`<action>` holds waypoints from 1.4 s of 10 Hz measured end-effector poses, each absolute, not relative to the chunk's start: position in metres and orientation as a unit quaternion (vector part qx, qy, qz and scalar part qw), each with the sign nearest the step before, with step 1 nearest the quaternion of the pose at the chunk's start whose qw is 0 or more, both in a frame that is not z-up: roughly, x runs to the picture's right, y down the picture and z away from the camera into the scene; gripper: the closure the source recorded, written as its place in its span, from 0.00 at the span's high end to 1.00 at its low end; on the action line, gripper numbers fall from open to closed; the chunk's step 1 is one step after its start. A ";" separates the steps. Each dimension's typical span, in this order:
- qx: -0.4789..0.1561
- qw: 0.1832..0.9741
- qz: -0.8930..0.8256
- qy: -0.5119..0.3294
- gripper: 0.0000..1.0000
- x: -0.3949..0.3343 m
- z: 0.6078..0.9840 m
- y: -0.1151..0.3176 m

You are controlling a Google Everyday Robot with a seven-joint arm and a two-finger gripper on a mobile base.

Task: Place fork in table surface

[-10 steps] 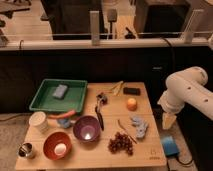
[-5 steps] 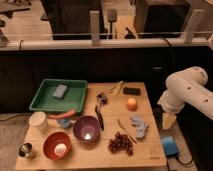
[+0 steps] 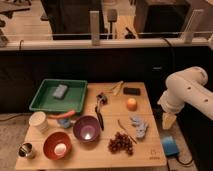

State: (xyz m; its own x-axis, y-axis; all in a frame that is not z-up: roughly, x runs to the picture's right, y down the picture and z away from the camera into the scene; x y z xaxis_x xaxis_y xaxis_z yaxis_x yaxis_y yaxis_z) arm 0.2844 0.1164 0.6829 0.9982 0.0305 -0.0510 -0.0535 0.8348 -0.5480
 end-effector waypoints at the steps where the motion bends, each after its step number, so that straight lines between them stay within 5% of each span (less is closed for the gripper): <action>1: -0.287 0.958 0.022 0.020 0.80 0.284 0.683 0.116; 14: -0.286 0.954 -0.087 0.004 0.80 0.208 0.712 0.121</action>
State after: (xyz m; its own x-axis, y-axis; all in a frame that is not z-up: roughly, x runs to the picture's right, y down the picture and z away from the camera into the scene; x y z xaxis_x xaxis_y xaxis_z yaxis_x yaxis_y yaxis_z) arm 0.2079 0.1207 0.7116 0.9847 -0.1693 0.0415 0.1643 0.8214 -0.5461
